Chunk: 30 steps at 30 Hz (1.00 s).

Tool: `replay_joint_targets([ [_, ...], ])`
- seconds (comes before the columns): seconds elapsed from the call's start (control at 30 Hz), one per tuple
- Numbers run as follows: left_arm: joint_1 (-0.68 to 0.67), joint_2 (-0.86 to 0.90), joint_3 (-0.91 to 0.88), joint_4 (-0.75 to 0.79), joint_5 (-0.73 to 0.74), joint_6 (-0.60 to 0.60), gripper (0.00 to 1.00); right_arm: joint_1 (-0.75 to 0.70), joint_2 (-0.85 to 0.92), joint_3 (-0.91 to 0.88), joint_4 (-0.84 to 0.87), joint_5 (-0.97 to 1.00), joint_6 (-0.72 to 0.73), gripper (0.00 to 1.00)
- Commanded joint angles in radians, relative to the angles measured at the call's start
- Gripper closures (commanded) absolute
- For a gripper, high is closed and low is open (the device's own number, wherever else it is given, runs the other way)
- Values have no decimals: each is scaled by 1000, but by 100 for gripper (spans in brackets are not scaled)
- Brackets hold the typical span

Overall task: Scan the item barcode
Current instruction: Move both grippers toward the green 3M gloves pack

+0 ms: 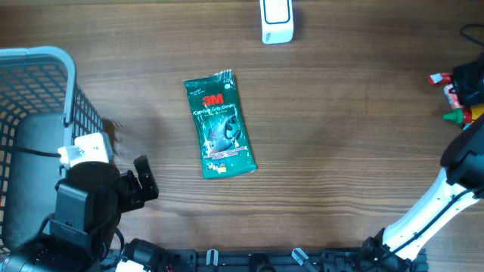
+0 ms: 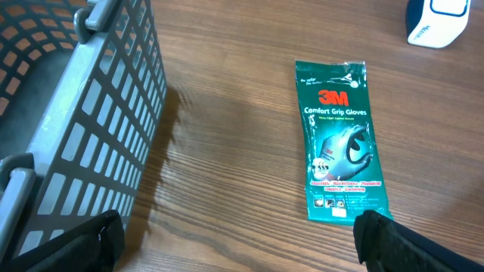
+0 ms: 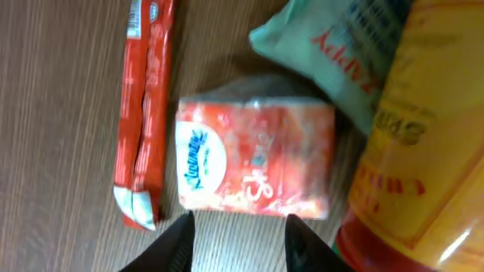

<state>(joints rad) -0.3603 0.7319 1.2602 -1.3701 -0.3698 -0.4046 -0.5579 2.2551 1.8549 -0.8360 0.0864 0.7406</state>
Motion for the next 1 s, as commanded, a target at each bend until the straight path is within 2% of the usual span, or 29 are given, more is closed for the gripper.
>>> replay_joint_targets([
  [0.0,-2,-5,1,0,-9,8,0,6,-52,48,-6,-315,-135,38],
  [0.07,-2,-5,1,0,-9,8,0,19,-84,48,-15,-506,-181,37],
  [0.17,-2,-5,1,-1,-9,8,0,128,-120,48,-41,-771,-351,32],
  [0.2,-2,-5,1,0,-9,8,0,194,-122,48,-58,-776,-375,28],
  [0.23,-2,-5,1,0,-9,8,0,275,-121,48,-67,-774,-408,20],
  [0.33,-2,-5,1,0,-9,8,0,541,-119,48,-32,-629,-409,6],
  [0.43,-2,-5,1,0,-9,8,0,776,-114,39,29,-499,-397,1],
  [0.53,-2,-5,1,0,-9,8,0,956,-100,33,14,-418,-393,1],
  [0.7,-2,-5,1,0,-9,8,0,1063,-98,-64,-23,-419,-393,0],
  [0.97,-2,-5,3,-37,-5,8,0,1068,-98,-77,-73,-427,-363,1],
])
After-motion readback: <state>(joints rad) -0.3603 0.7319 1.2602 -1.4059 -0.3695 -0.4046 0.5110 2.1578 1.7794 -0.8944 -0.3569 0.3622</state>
